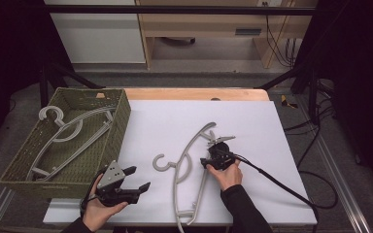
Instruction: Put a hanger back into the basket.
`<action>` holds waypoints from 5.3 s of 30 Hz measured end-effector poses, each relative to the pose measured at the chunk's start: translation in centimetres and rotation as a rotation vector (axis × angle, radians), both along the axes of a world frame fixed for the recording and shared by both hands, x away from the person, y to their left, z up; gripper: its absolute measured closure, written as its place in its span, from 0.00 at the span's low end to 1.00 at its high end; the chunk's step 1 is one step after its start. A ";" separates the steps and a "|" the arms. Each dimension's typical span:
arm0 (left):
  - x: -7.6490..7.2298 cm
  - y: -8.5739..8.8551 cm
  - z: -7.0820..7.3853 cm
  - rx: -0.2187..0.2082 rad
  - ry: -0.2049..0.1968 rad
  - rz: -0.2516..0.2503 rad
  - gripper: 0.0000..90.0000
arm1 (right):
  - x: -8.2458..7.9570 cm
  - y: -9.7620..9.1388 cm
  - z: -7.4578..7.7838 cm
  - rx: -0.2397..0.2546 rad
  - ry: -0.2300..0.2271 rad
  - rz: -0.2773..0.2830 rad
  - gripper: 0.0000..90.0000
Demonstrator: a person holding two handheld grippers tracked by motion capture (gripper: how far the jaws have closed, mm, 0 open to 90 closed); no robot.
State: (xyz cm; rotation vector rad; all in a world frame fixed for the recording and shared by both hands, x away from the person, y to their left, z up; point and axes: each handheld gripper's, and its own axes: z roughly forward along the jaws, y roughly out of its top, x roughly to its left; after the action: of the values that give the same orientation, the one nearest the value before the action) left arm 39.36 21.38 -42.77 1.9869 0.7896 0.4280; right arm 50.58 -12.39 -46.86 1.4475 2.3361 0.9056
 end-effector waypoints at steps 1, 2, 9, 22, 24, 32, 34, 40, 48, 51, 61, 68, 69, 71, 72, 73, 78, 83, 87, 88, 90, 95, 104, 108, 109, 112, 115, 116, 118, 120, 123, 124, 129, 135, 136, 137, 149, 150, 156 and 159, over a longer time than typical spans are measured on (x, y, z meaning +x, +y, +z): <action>0.0 0.0 0.0 0.000 0.000 0.000 0.28 | 0.0 0.0 0.0 0.000 0.000 0.000 0.58; 0.0 0.0 0.0 0.001 0.000 0.000 0.28 | 0.5 -0.1 0.0 0.002 0.002 -0.005 0.60; 0.0 0.0 -0.1 0.005 0.000 -0.001 0.28 | 2.2 -0.3 0.2 -0.012 0.008 -0.031 0.66; 0.0 -0.1 -0.2 0.014 0.004 -0.003 0.28 | 3.0 -0.9 0.8 -0.046 -0.047 -0.027 0.44; -0.1 -0.1 -0.2 0.012 0.004 -0.001 0.28 | 1.8 -0.8 1.0 -0.045 -0.055 -0.002 0.36; -0.1 -0.1 -0.2 0.007 0.000 0.004 0.26 | -4.3 -0.5 0.9 -0.065 -0.027 0.090 0.44; -0.1 -0.1 -0.3 0.007 0.000 0.005 0.26 | -4.9 -0.3 0.7 -0.070 -0.014 0.096 0.50; -0.1 -0.1 -0.3 0.011 0.005 0.003 0.26 | -5.3 0.0 0.2 -0.087 -0.008 0.089 0.62; -0.1 -0.1 -0.3 0.013 0.004 0.004 0.26 | -4.4 -1.5 0.4 -0.076 0.021 0.072 0.77; -0.1 -0.1 -0.4 0.014 0.003 0.004 0.26 | -3.9 -2.4 0.5 -0.074 0.029 0.071 0.80; 0.0 -0.1 -0.4 0.015 0.005 0.003 0.26 | -1.3 -4.6 1.0 -0.046 0.026 0.132 0.88; -0.1 -0.1 -0.4 0.013 0.002 0.000 0.25 | -1.5 -5.2 1.6 -0.038 -0.058 0.155 0.67; -0.1 -0.1 -0.4 0.013 0.002 0.000 0.25 | -1.5 -5.2 1.6 -0.038 -0.058 0.155 0.67; -0.1 0.0 -0.3 0.010 0.001 -0.004 0.25 | -2.6 -5.5 2.6 -0.010 -0.083 0.175 0.56; -0.1 -0.1 -0.3 0.007 0.002 -0.010 0.24 | -4.0 -5.7 3.6 0.001 -0.101 0.191 0.49; -0.1 -0.1 -0.3 0.006 0.003 -0.012 0.24 | -4.8 -5.8 4.0 0.007 -0.103 0.201 0.47; -0.1 -0.2 -0.4 0.005 0.008 -0.012 0.23 | -7.8 -5.7 4.1 -0.024 -0.057 0.283 0.46; -0.1 -0.2 -0.4 0.007 0.008 -0.014 0.23 | -8.8 -4.6 2.6 -0.069 0.037 0.315 0.57; -0.1 -0.1 -0.4 0.007 0.008 -0.012 0.23 | -8.9 -4.0 1.7 -0.083 0.087 0.333 0.66; -0.1 -0.1 -0.4 0.009 0.009 -0.013 0.23 | -8.8 -3.8 1.6 -0.085 0.096 0.337 0.67; -0.1 -0.2 -0.4 0.011 0.007 -0.015 0.23 | -8.8 -3.7 1.3 -0.102 0.102 0.343 0.70; -0.1 -0.2 -0.4 0.011 0.008 -0.014 0.23 | -9.0 -3.5 1.0 -0.136 0.102 0.362 0.81; -0.1 -0.3 -0.4 0.014 0.008 -0.016 0.23 | -8.9 -2.8 1.1 -0.211 0.107 0.368 0.84; -0.1 -0.3 -0.4 0.016 0.005 -0.020 0.23 | -8.5 -2.8 1.3 -0.219 0.127 0.387 0.89; -0.1 -0.3 -0.4 0.016 0.004 -0.020 0.22 | -8.4 -2.7 1.3 -0.208 0.134 0.388 0.90; -0.1 -0.2 -0.4 0.015 0.004 -0.020 0.23 | -8.1 -2.9 1.4 -0.197 0.143 0.419 0.91; -0.1 -0.2 -0.3 0.013 0.001 -0.019 0.22 | -7.9 -3.0 1.5 -0.163 0.145 0.428 0.92; -0.1 -0.2 -0.3 0.012 0.001 -0.019 0.22 | -7.8 -3.0 1.6 -0.147 0.146 0.425 0.92; -0.1 -0.2 -0.3 0.016 -0.001 -0.022 0.22 | -7.5 -3.3 2.1 -0.097 0.134 0.421 0.92; -0.1 -0.2 -0.2 0.019 -0.004 -0.024 0.22 | -7.4 -3.7 2.7 -0.070 0.119 0.433 0.92; -0.1 -0.3 0.0 0.035 -0.015 -0.038 0.21 | -7.3 -4.1 3.4 -0.022 0.114 0.457 0.92; -0.1 -0.3 0.1 0.044 -0.021 -0.045 0.21 | -7.3 -4.1 3.5 -0.001 0.115 0.472 0.92; -0.2 -0.4 0.7 0.088 -0.051 -0.083 0.18 | -7.4 -4.3 3.8 0.055 0.116 0.538 0.92; 0.4 -0.5 2.1 0.207 -0.100 -0.160 0.12 | -7.8 -4.6 4.4 0.089 0.129 0.596 0.92; 0.6 -0.6 2.2 0.216 -0.105 -0.164 0.12 | -7.9 -4.7 4.5 0.100 0.132 0.609 0.92; 0.6 -0.6 2.2 0.216 -0.105 -0.164 0.11 | -7.9 -4.7 4.5 0.100 0.132 0.609 0.92; 2.1 -2.7 2.3 0.394 -0.156 -0.235 0.10 | -9.2 -4.9 5.6 0.181 0.136 0.770 0.92; 2.1 -2.7 2.3 0.394 -0.156 -0.235 0.11 | -9.4 -4.9 5.8 0.190 0.145 0.780 0.92; 2.2 -3.3 2.5 0.486 -0.206 -0.270 0.17 | -9.8 -4.3 6.4 0.195 0.149 0.838 0.92; 2.3 -3.9 2.3 0.536 -0.237 -0.292 0.23 | -9.9 -4.2 6.6 0.197 0.147 0.853 0.92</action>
State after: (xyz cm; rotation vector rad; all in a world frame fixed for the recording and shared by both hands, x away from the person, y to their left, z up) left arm 41.66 17.48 -40.45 2.4375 0.2363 0.7404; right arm 40.67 -16.55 -40.26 0.5168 3.0934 1.2695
